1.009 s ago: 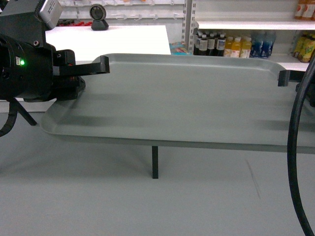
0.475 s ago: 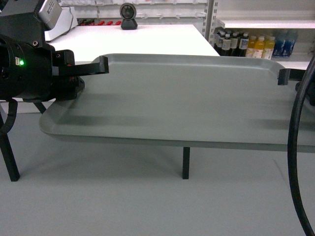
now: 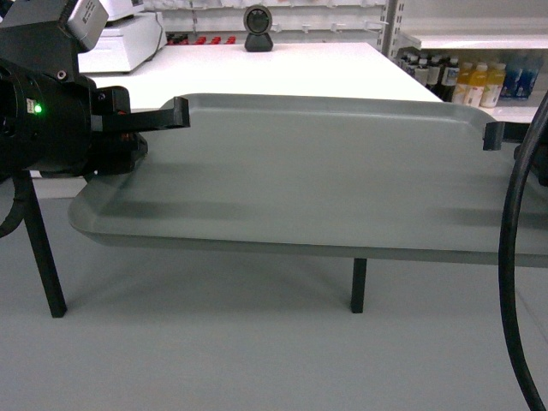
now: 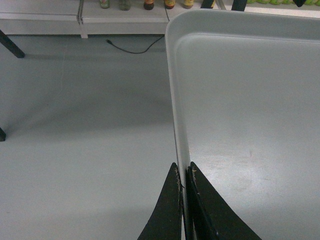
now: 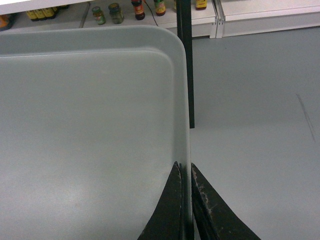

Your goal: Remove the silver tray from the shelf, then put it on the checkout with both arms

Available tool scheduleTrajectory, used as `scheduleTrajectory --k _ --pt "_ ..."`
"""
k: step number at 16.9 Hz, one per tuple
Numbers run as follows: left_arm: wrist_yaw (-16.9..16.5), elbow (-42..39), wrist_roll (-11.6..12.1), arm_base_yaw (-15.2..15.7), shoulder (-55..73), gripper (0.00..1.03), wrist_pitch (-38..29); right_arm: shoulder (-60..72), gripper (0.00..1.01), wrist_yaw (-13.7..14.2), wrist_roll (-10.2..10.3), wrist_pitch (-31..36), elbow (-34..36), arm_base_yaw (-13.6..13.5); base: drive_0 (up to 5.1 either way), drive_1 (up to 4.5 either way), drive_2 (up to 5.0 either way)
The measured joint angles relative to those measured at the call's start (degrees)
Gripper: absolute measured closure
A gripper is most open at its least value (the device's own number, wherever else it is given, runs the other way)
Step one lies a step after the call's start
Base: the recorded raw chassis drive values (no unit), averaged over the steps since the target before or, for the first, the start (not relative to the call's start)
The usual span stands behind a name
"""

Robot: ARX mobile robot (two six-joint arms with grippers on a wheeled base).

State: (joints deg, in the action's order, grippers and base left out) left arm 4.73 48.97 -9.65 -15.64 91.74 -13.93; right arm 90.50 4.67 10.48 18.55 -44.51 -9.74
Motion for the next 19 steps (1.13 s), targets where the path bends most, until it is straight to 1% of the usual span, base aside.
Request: scheduleTrajectory --k 2,4,5,17,19 --pt "0.0 -0.02 -0.02 0.02 0.0 1.0 0.02 0.0 0.99 -0.02 0.0 0.33 0.0 0.0 -4.9 2.45 2.4" --pt "-0.02 -0.02 0.02 0.17 0.0 1.0 0.11 0.13 0.99 0.11 0.02 0.0 0.02 -0.04 0.0 0.0 0.0" --pt "0.13 -0.02 0.0 0.55 0.0 1.0 0.28 -0.09 0.99 0.07 0.04 0.52 -0.02 -0.48 0.0 0.0 0.0" --pt "0.0 -0.02 0.02 0.15 0.0 1.0 -0.09 -0.13 0.99 0.09 0.0 0.13 -0.02 -0.24 -0.1 -0.06 -0.1" --pt "0.11 -0.02 0.02 0.15 0.0 1.0 0.24 -0.24 0.99 0.07 0.0 -0.07 0.02 -0.26 0.0 4.19 -4.3"
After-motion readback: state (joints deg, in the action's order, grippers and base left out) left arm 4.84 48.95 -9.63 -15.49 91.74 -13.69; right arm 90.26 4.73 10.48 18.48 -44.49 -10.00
